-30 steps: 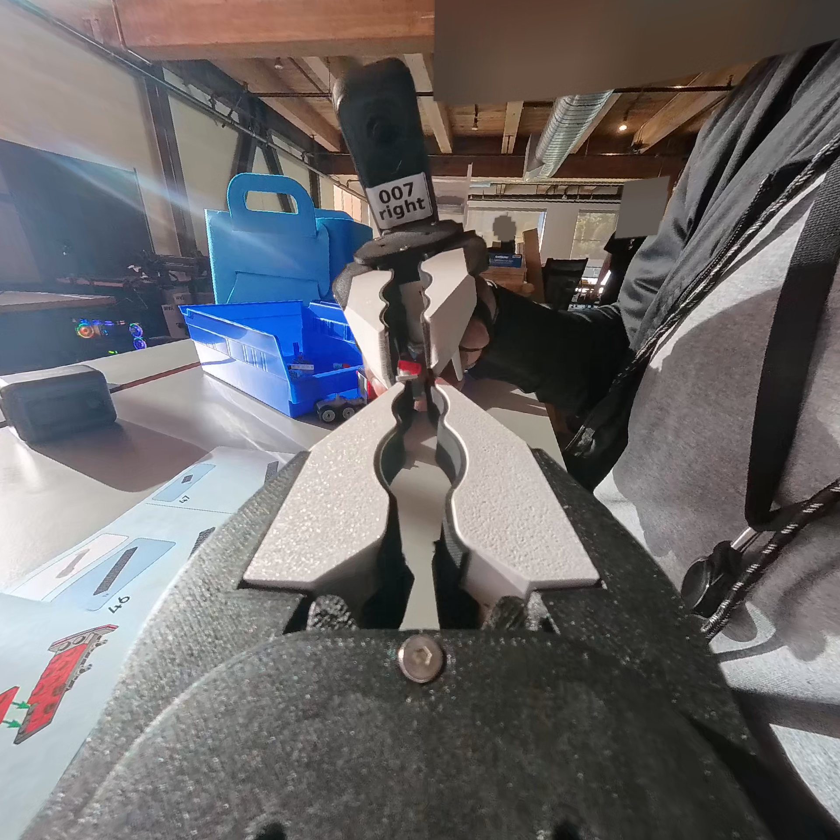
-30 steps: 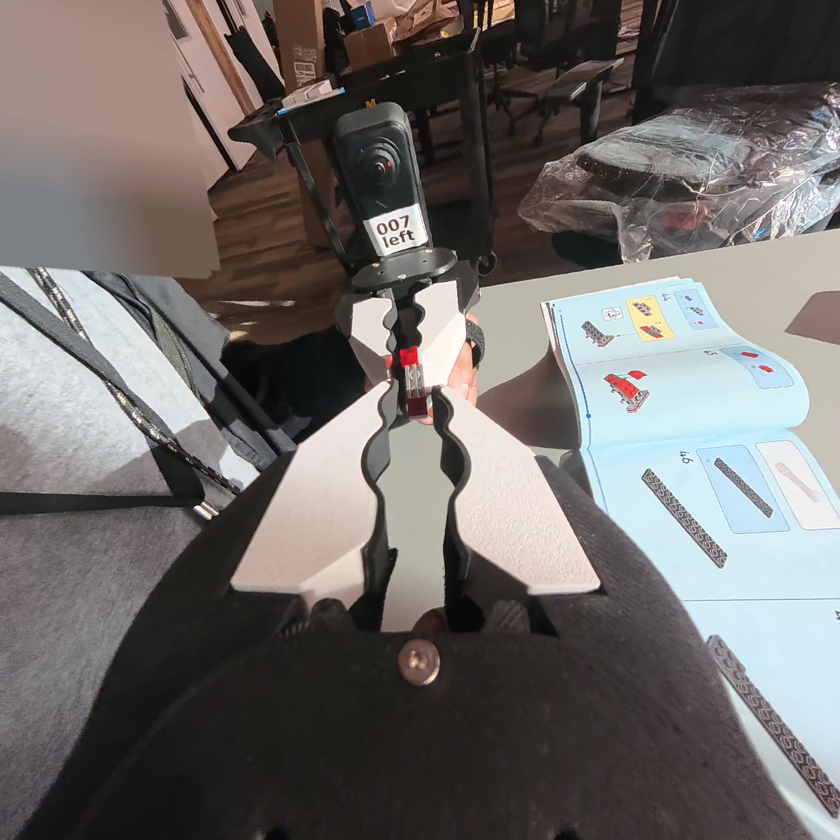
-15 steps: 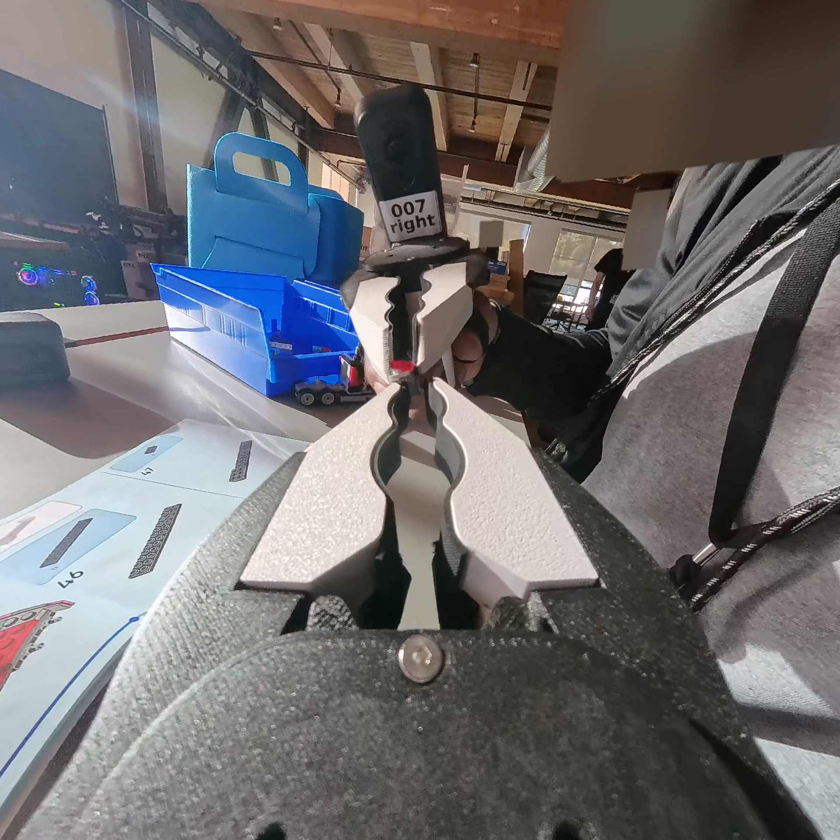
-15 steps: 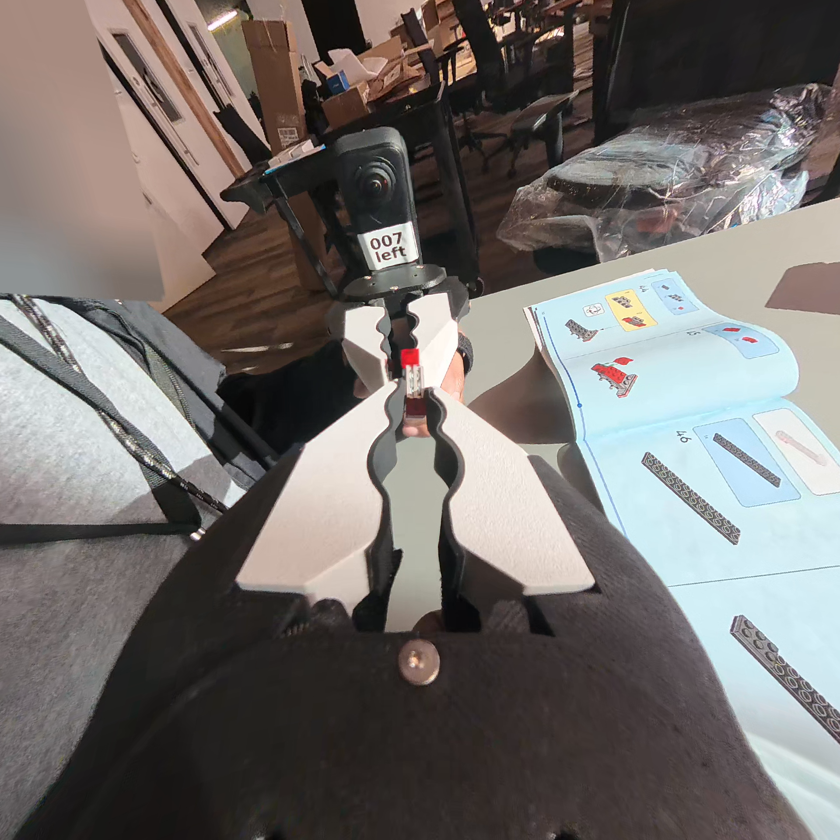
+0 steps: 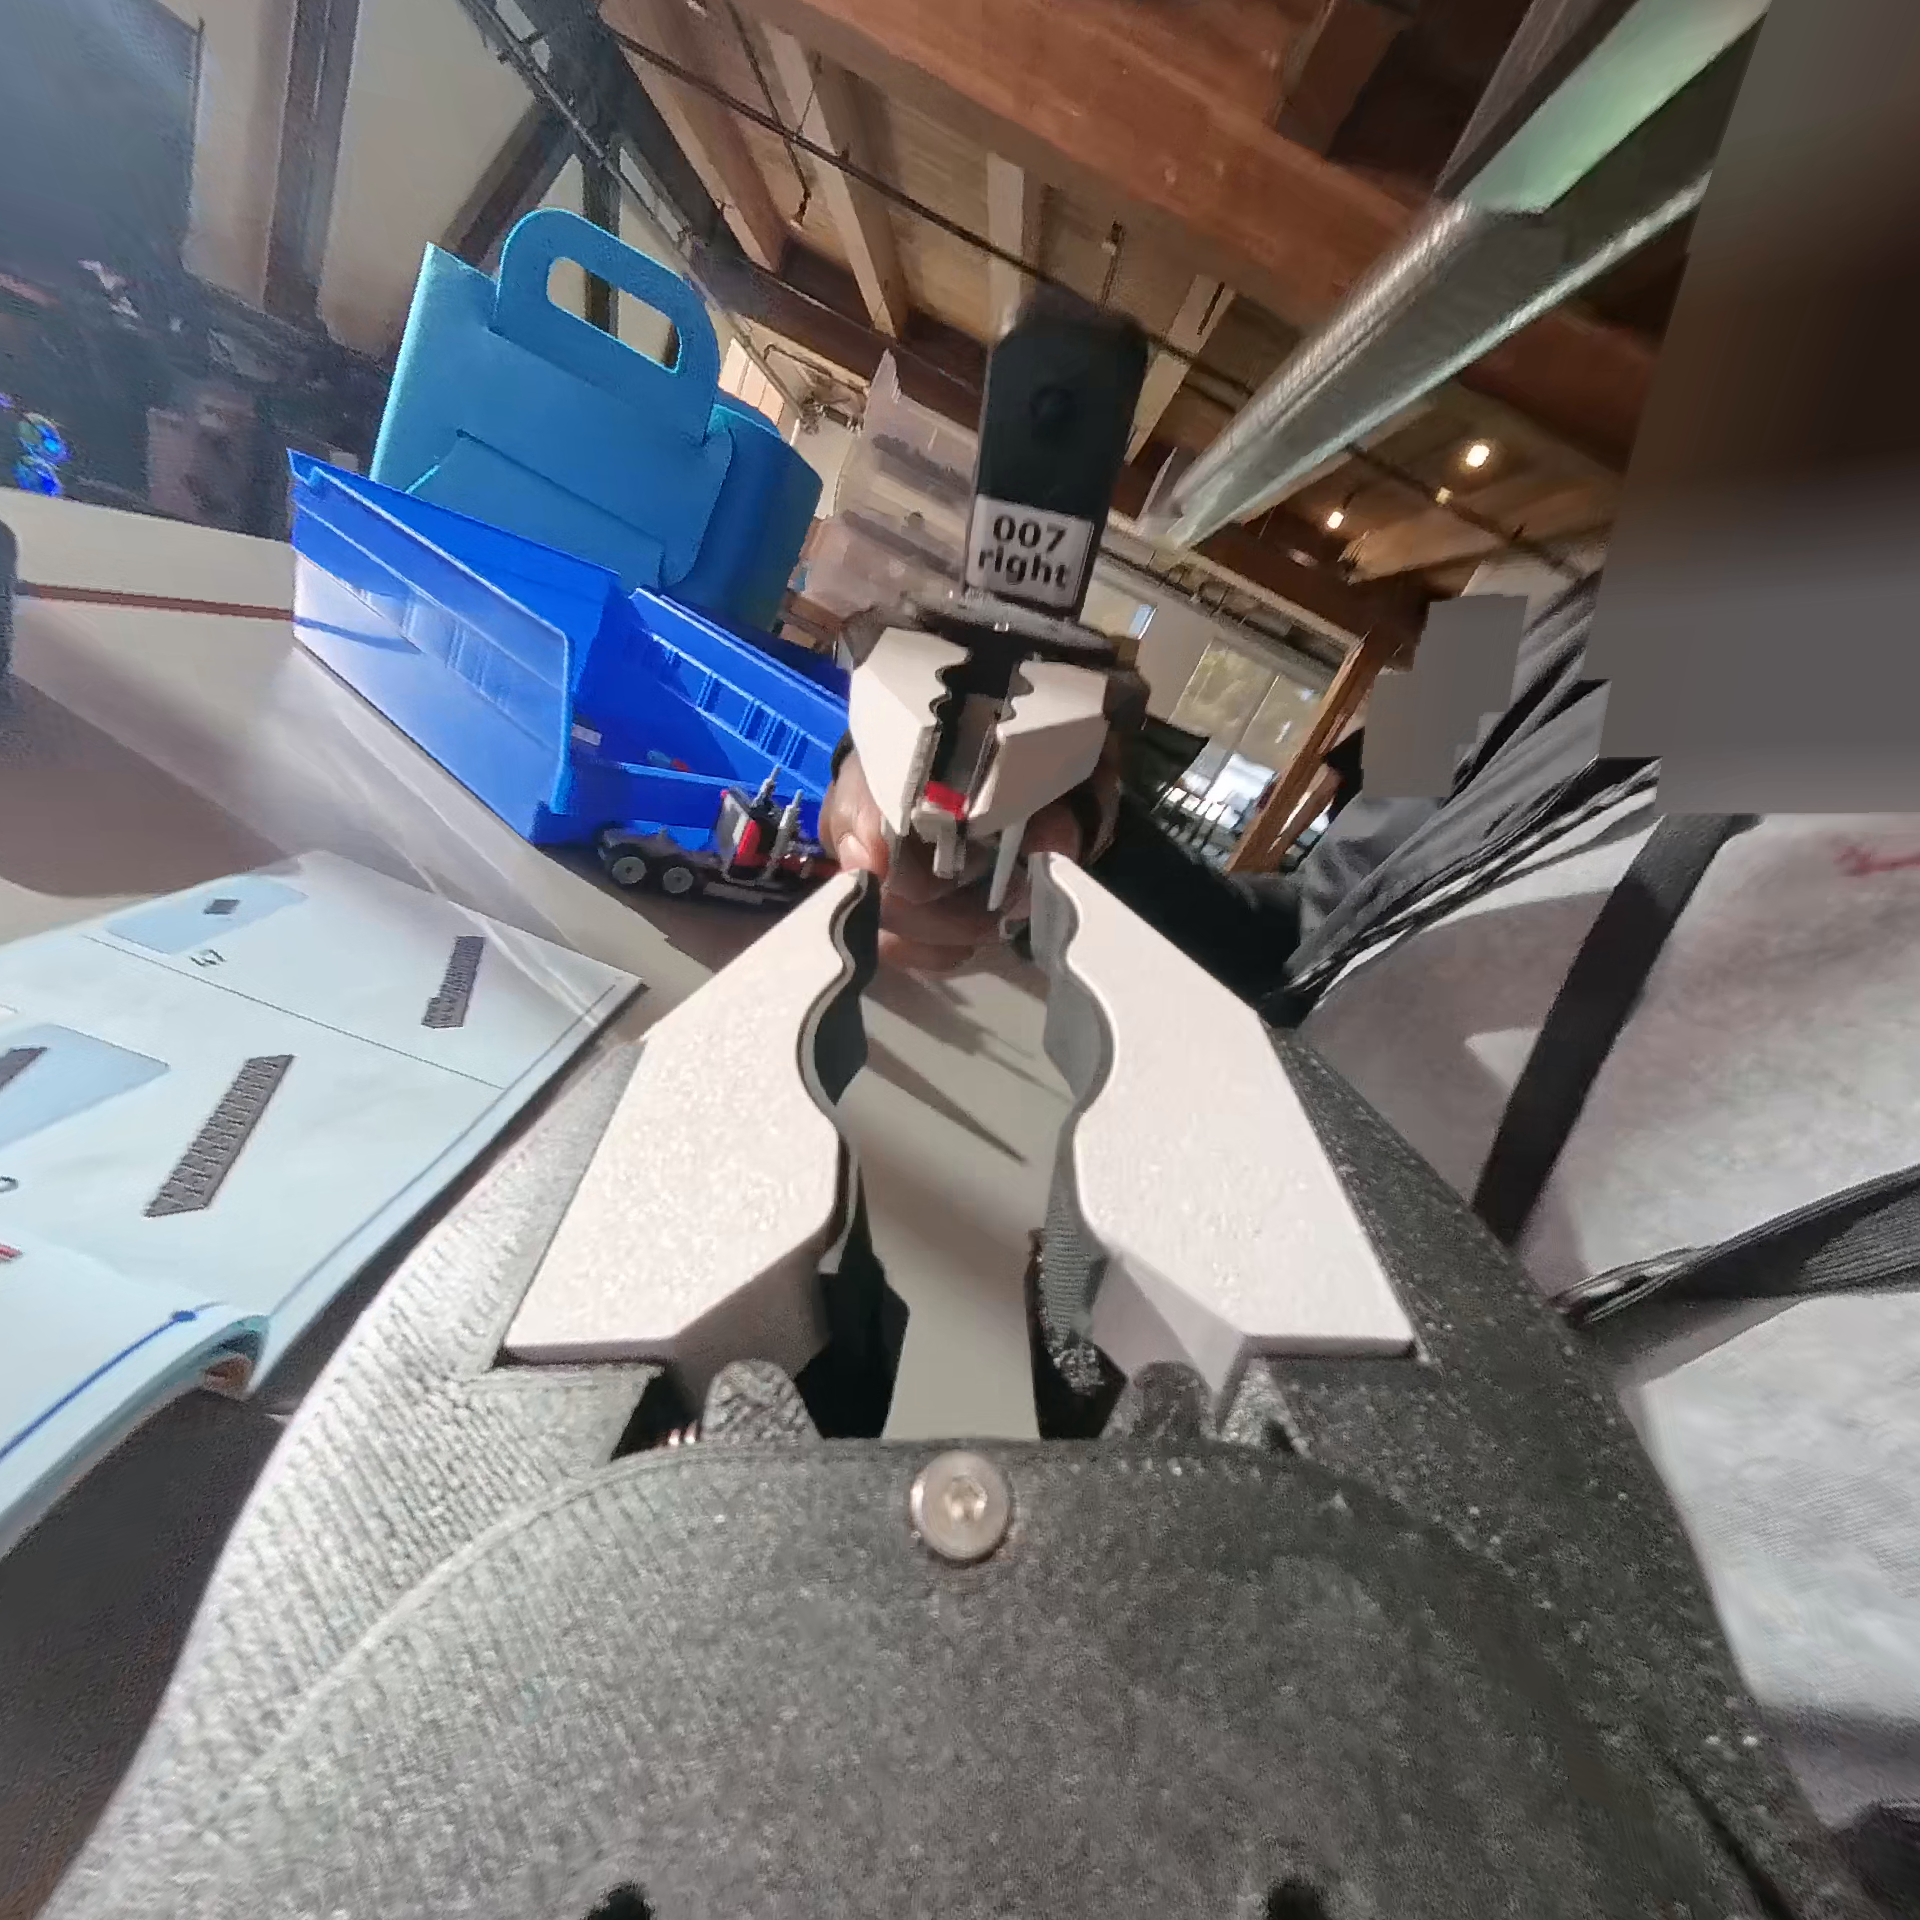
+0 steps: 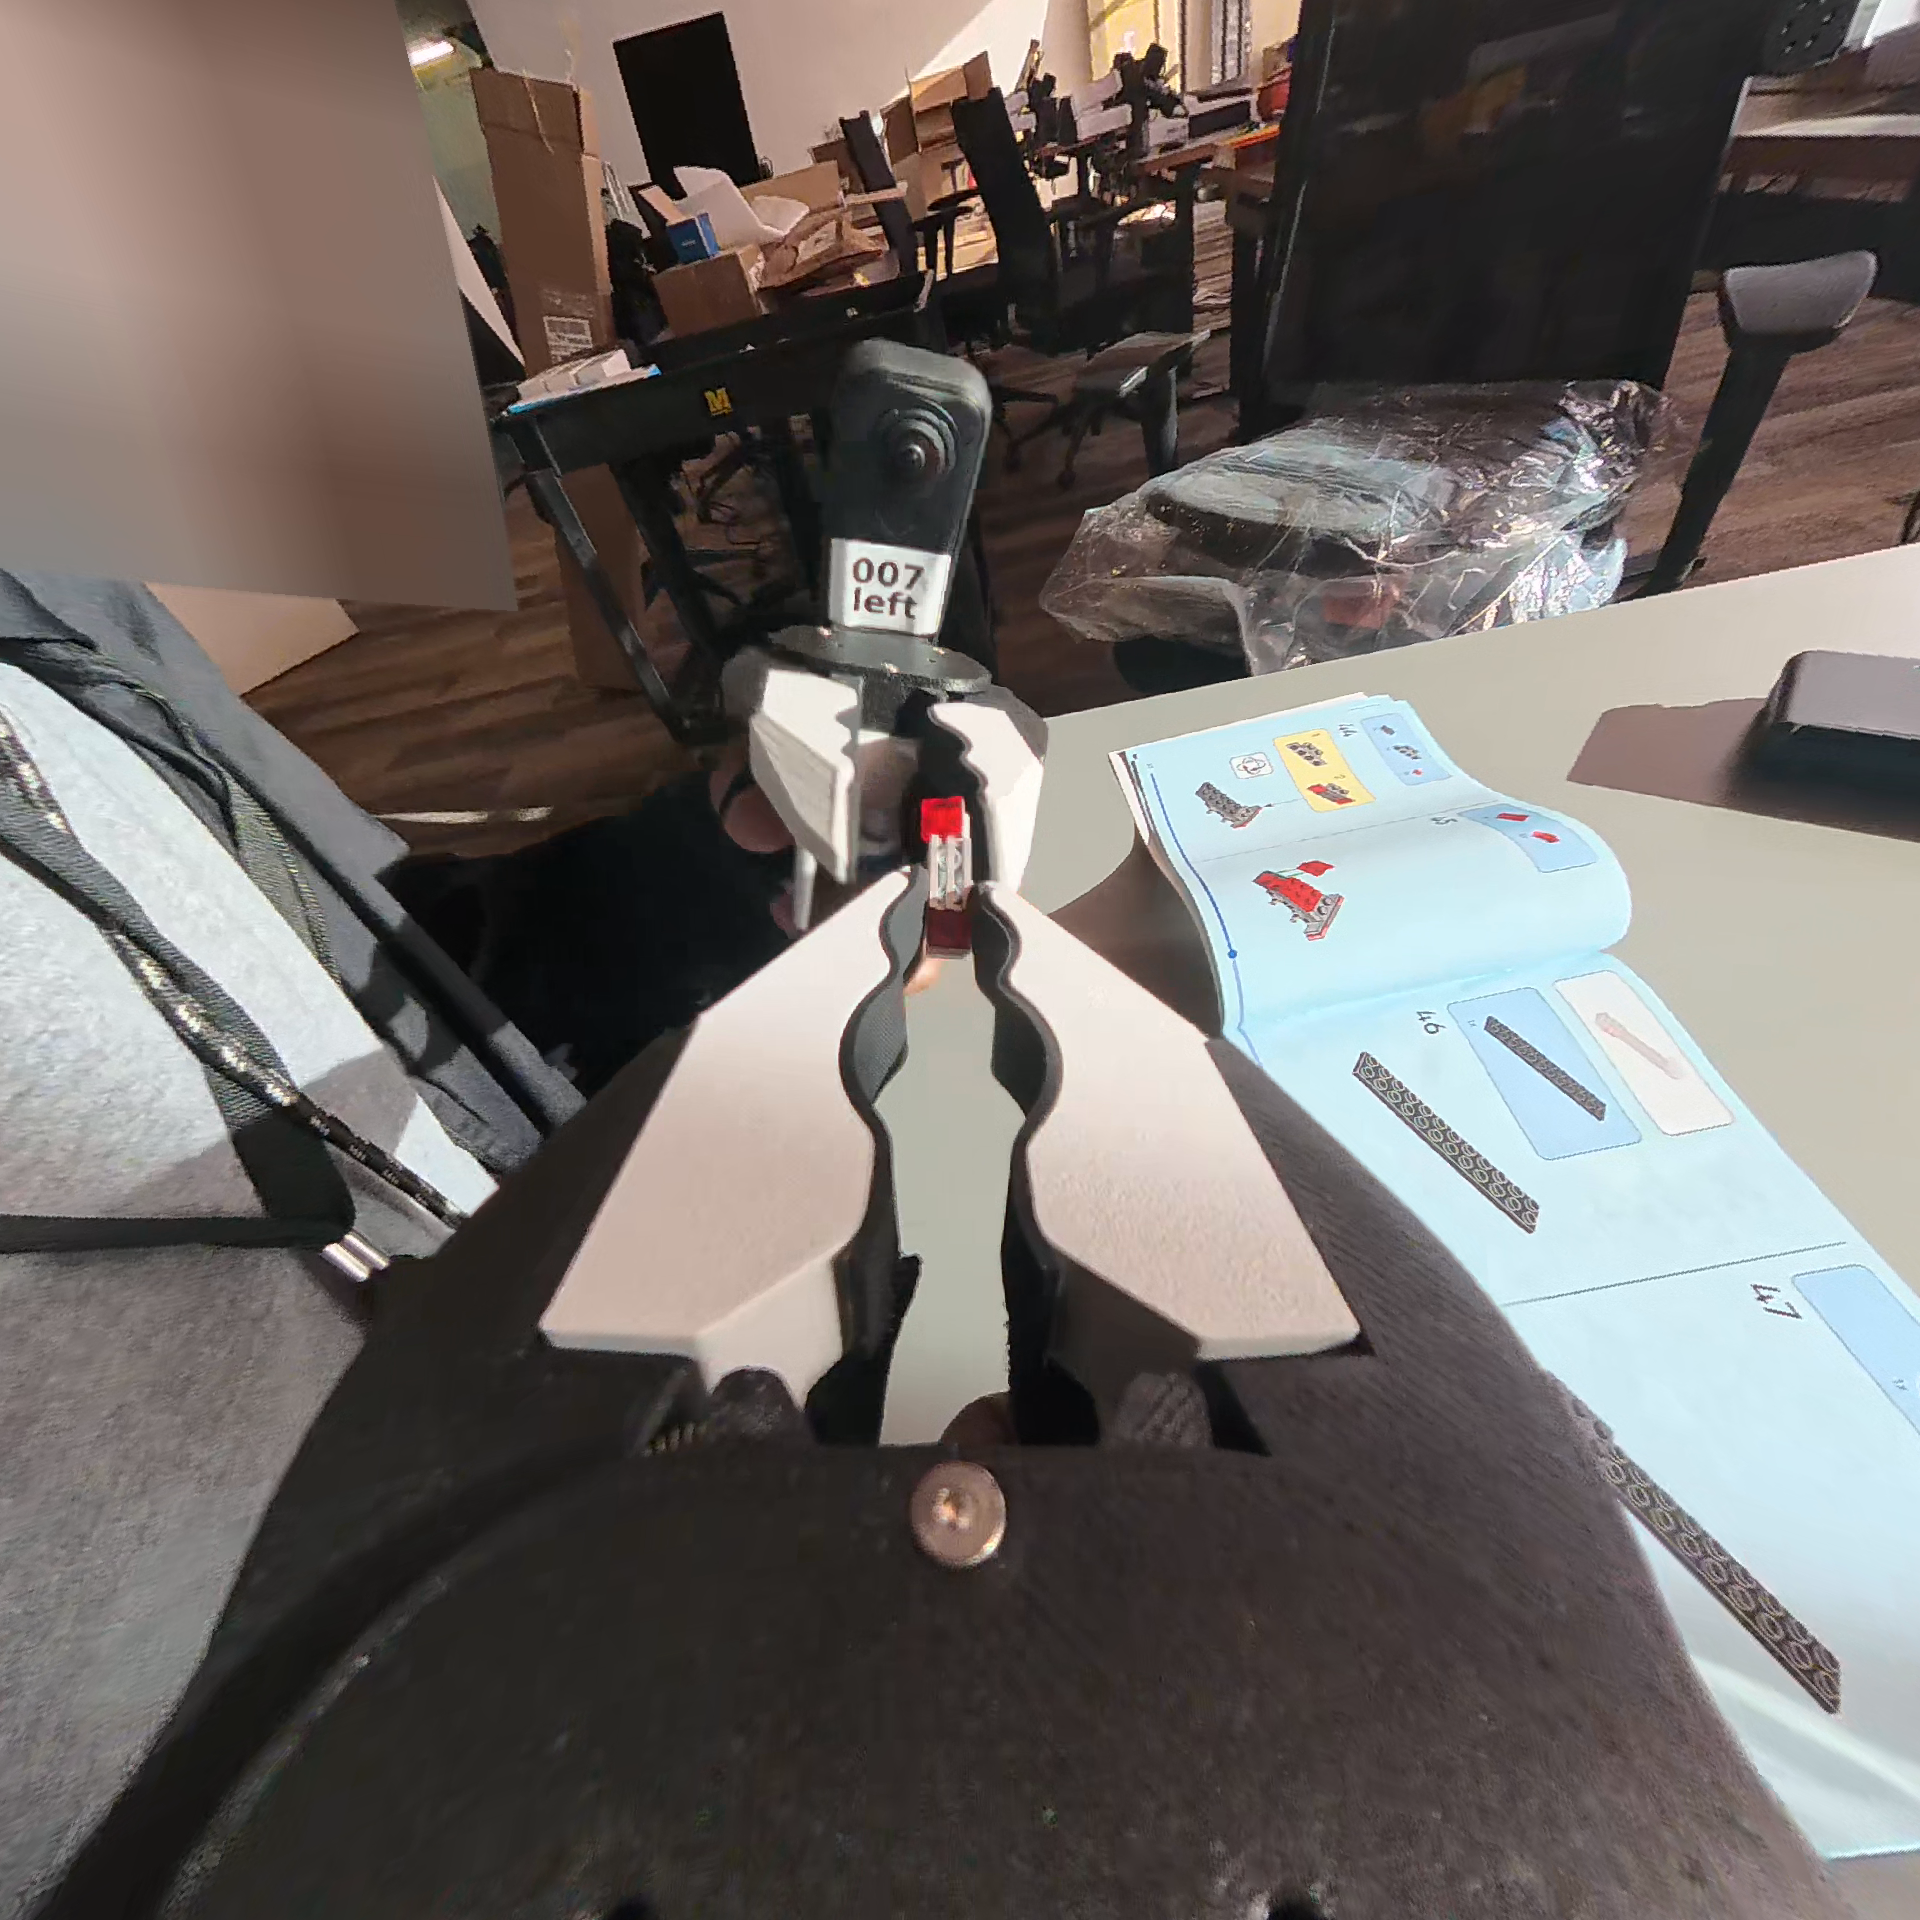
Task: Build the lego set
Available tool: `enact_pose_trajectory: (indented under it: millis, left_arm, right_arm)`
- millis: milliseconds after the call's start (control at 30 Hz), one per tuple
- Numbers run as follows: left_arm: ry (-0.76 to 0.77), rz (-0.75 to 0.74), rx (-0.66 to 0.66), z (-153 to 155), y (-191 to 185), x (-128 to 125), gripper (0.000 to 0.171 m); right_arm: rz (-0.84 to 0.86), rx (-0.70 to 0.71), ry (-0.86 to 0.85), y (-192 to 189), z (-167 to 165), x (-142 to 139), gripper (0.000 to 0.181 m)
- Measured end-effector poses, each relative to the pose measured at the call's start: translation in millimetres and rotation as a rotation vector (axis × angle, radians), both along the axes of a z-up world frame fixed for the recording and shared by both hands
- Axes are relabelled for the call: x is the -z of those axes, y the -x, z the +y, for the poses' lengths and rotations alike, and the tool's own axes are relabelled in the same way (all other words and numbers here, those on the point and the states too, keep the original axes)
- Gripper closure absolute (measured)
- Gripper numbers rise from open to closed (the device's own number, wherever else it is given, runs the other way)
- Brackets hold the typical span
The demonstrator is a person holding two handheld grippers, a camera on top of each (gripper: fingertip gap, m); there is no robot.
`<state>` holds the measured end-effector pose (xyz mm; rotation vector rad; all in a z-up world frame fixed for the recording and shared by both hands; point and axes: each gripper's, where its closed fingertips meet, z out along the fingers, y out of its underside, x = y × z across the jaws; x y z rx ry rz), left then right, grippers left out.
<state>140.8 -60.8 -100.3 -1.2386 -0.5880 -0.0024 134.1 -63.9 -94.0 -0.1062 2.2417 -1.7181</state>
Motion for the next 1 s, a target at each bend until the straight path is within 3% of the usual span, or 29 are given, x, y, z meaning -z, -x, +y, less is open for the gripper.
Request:
enact_pose_trajectory:
  millis: [133, 333, 600, 1000]
  left_arm:
    - [-0.209, -0.188, 0.044, -15, 0, -17, 0.139]
    - [-0.151, -0.395, -0.024, -9, 13, 8, 0.138]
    - [-0.189, -0.455, -0.028, -4, 19, 10, 0.14]
    - [-0.243, -0.482, -0.042, -8, 25, 13, 0.157]
  right_arm:
    - [0.051, 0.039, -0.016, 5, 0, 6, 0.172]
    - [0.143, 0.079, -0.052, 9, -2, 17, 0.172]
    - [0.229, 0.117, -0.077, 14, -1, 23, 0.172]
    - [0.341, 0.139, -0.092, 15, -4, 25, 0.172]
